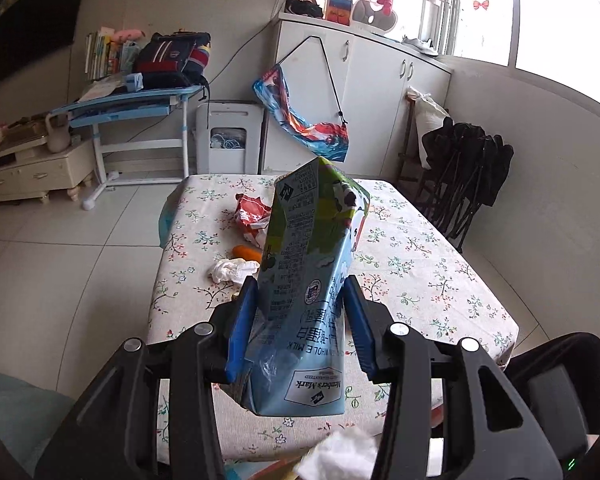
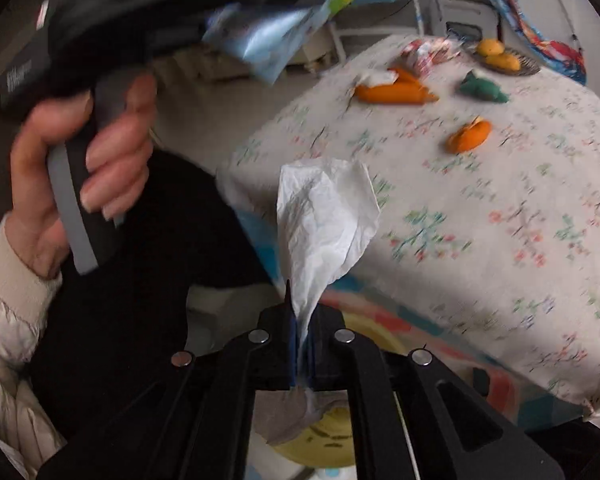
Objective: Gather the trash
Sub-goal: 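Carry the tissue over the yellow bucket and open the right gripper while the left carries the carton, then lower the milk carton into the yellow bucket and open the left gripper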
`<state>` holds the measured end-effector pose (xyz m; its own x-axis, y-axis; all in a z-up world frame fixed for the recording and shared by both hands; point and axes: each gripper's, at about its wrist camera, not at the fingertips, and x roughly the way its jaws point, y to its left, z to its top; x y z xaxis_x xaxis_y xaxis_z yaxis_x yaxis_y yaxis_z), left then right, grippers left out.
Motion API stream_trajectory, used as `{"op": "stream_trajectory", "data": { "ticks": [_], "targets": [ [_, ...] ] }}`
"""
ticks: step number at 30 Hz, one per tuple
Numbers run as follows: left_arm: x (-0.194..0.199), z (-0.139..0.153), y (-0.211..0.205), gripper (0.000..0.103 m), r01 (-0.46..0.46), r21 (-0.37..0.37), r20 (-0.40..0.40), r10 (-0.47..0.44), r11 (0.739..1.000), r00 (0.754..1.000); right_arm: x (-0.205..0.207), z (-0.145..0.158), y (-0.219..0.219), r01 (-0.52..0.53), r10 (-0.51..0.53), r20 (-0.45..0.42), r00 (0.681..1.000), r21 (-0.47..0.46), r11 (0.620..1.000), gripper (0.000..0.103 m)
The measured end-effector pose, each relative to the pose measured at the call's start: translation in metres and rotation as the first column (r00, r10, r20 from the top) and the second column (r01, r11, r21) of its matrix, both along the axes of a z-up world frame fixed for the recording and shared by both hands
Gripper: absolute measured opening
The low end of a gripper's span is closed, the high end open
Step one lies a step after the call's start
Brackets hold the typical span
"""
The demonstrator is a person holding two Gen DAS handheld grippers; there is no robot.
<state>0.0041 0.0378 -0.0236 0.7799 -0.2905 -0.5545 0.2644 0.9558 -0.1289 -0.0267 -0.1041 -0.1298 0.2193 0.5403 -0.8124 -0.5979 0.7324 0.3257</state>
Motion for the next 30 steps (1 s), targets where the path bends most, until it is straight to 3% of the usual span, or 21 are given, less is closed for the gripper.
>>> {"op": "stream_trajectory", "data": {
  "ticks": [6,7,8,9,10,15,20,24,30],
  "targets": [
    [-0.024,0.005,0.000,0.042,-0.010,0.008,0.009,0.010,1.000,1.000,-0.021,-0.041,0.027,-0.136,0.121,-0.099,0.988,-0.162,0.977,0.006],
    [-0.026,0.006,0.000,0.042,-0.012,0.009,0.010,0.012,1.000,1.000,-0.021,-0.045,0.027,-0.140,0.121,-0.110,0.987,-0.179,0.974,0.013],
    [-0.030,0.006,0.000,0.042,-0.015,0.012,0.009,0.014,1.000,1.000,-0.020,-0.048,0.027,-0.138,0.117,-0.117,0.986,-0.189,0.972,0.032],
    [-0.033,0.007,0.001,0.042,-0.016,0.016,0.008,0.016,1.000,1.000,-0.019,-0.049,0.026,-0.132,0.111,-0.113,0.987,-0.198,0.971,0.041],
    [-0.036,0.007,0.000,0.042,-0.017,0.020,0.009,0.017,1.000,1.000,-0.018,-0.048,0.025,-0.125,0.106,-0.102,0.989,-0.199,0.972,0.047],
    [-0.046,0.011,-0.001,0.042,-0.021,0.032,0.009,0.021,0.999,1.000,-0.014,-0.034,0.010,-0.047,0.039,-0.061,0.997,-0.144,0.988,0.047],
    [-0.056,0.014,-0.006,0.042,-0.008,0.050,0.003,0.008,0.999,1.000,-0.014,-0.011,-0.019,0.132,-0.131,0.021,0.991,-0.039,0.990,0.055],
    [-0.068,0.010,-0.018,0.042,0.027,0.079,-0.020,-0.025,0.997,0.999,-0.011,0.012,-0.054,0.307,-0.314,0.089,0.945,0.092,0.947,0.059],
    [-0.092,-0.015,-0.039,0.042,0.133,0.130,-0.111,-0.119,0.983,0.987,-0.011,0.036,-0.108,0.511,-0.547,0.107,0.830,0.245,0.824,0.063]
  ]
}}
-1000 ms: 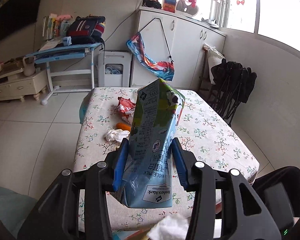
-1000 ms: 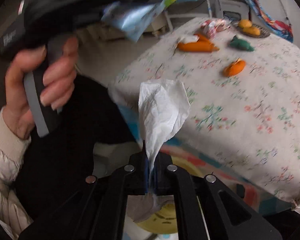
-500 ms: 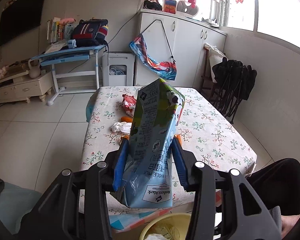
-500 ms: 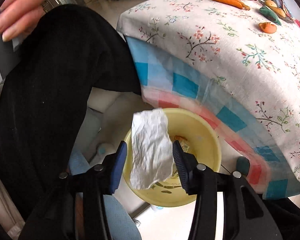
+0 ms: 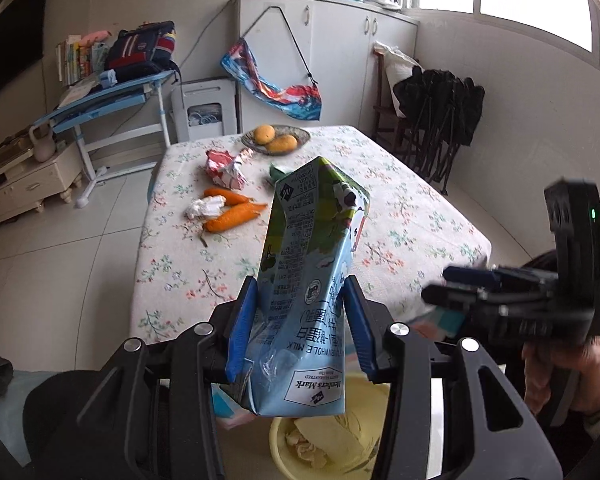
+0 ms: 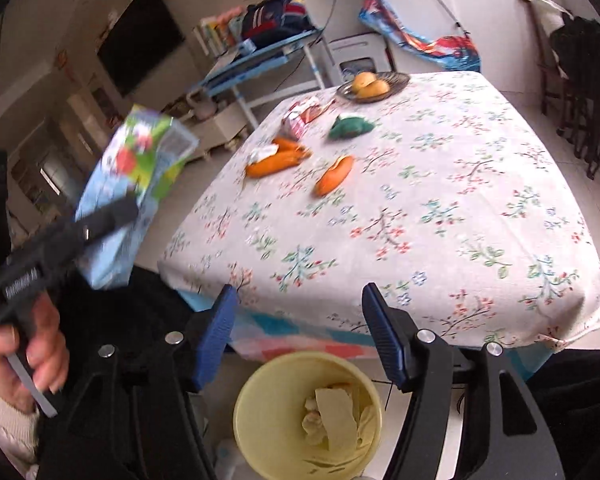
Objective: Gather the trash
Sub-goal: 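Lower the milk carton into the yellow bucket and open the left gripper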
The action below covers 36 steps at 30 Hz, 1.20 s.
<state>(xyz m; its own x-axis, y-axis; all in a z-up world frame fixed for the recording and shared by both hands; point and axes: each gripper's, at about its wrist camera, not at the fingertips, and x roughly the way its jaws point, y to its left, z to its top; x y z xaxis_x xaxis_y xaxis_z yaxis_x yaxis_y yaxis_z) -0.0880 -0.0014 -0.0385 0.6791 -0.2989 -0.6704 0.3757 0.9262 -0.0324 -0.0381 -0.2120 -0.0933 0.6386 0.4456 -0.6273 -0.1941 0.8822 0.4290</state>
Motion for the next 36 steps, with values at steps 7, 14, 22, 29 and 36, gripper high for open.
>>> {"op": "stream_trajectory", "data": {
  "ticks": [7,14,22,29,36],
  "targets": [
    [-0.025,-0.049,-0.031,0.042,0.159,0.122,-0.172,-0.137,0.980,0.975,-0.003,0.007,-0.032,0.126,-0.129,0.028,0.991,0.094,0.988,0.063],
    [-0.043,-0.080,-0.046,0.043,0.272,0.197,-0.309,-0.204,0.942,0.929,-0.005,0.006,-0.034,0.142,-0.146,0.028,0.989,0.113,0.983,0.064],
    [-0.044,-0.073,-0.036,0.053,0.237,0.207,-0.284,-0.174,0.949,0.943,-0.010,0.006,-0.032,0.137,-0.141,0.034,0.989,0.104,0.985,0.064],
    [-0.035,-0.041,-0.014,0.065,0.051,0.183,-0.090,-0.035,0.982,0.995,-0.011,0.005,-0.032,0.142,-0.147,0.047,0.988,0.093,0.985,0.064],
    [-0.031,-0.007,0.008,0.076,-0.124,0.104,0.076,0.116,0.987,0.990,-0.015,0.010,-0.019,0.125,-0.126,0.100,0.987,0.016,0.992,0.064]
  ]
}}
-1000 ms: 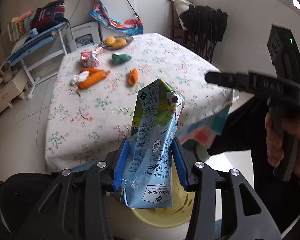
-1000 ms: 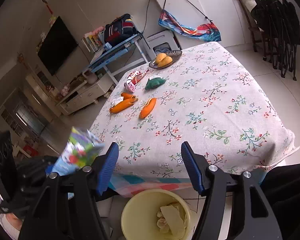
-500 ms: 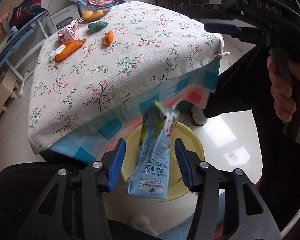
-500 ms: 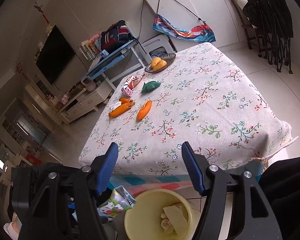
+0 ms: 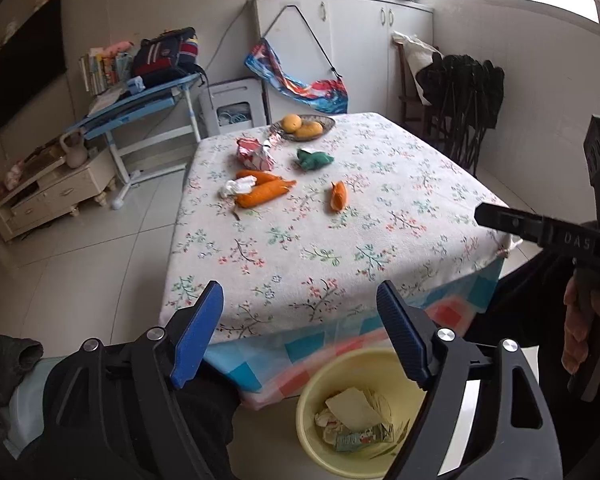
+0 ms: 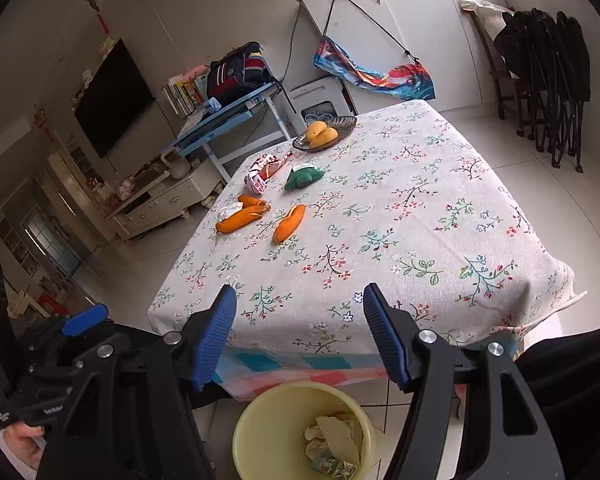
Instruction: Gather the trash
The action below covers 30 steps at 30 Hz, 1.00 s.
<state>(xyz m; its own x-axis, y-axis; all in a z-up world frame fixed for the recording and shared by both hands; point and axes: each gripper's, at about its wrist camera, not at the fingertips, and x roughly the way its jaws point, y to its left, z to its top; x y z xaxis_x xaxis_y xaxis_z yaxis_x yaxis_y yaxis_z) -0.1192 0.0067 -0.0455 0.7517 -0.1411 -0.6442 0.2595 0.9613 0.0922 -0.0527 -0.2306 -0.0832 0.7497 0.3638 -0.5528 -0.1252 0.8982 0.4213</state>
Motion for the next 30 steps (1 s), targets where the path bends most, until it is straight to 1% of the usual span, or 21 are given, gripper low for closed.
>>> {"op": "stream_trajectory", "data": {
  "ticks": [2,6,11,18,30],
  "targets": [
    [0.001,0.005,0.005,0.078,-0.029,-0.012,0.021,0.029,1.000,0.999,-0.001,0.002,0.003,-0.003,0.003,0.014,1.000,-0.023,1.000,0.066],
    [0.002,0.012,0.013,0.080,-0.069,-0.037,0.046,0.071,0.997,0.996,-0.002,0.005,0.009,-0.007,0.009,0.041,0.999,-0.062,0.998,0.067],
    [0.002,0.015,0.017,0.082,-0.092,-0.049,0.069,0.095,0.995,0.993,-0.004,0.006,0.015,-0.005,0.011,0.059,0.998,-0.097,0.995,0.068],
    [0.004,0.019,0.018,0.084,-0.107,-0.055,0.107,0.113,0.993,0.988,-0.002,0.007,0.023,-0.003,0.011,0.068,0.998,-0.118,0.993,0.068],
    [0.029,0.009,0.028,0.085,-0.160,-0.093,0.095,0.169,0.983,0.981,0.008,0.006,0.036,-0.017,0.026,0.059,0.998,-0.139,0.990,0.068]
  ]
}}
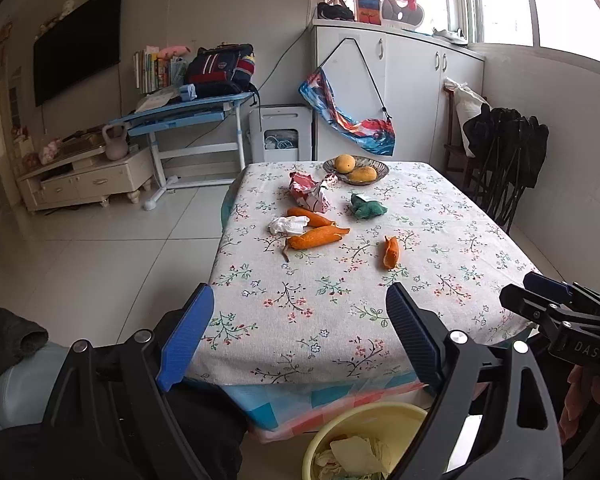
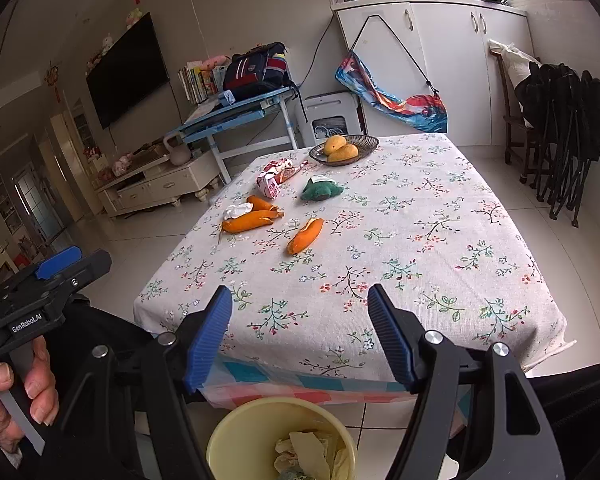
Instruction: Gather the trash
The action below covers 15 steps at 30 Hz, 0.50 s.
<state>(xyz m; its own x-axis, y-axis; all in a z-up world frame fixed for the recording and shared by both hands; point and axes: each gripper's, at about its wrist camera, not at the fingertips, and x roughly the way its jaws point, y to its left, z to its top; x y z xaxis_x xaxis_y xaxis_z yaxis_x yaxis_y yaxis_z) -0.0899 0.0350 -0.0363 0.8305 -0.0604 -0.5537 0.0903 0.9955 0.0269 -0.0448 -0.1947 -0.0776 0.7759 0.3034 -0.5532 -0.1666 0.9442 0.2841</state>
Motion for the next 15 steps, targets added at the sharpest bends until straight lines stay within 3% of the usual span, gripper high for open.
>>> {"op": "stream_trajectory", "data": {
  "ticks": [15],
  "targets": [
    [0.039,-0.009,0.011,0.085,-0.037,-0.011,-0.018,0.036,0.999,0.999,0.037,-0.007,0.008,0.018,-0.016,-0.073,0.997,0.025,1.000,0.068]
  ]
}}
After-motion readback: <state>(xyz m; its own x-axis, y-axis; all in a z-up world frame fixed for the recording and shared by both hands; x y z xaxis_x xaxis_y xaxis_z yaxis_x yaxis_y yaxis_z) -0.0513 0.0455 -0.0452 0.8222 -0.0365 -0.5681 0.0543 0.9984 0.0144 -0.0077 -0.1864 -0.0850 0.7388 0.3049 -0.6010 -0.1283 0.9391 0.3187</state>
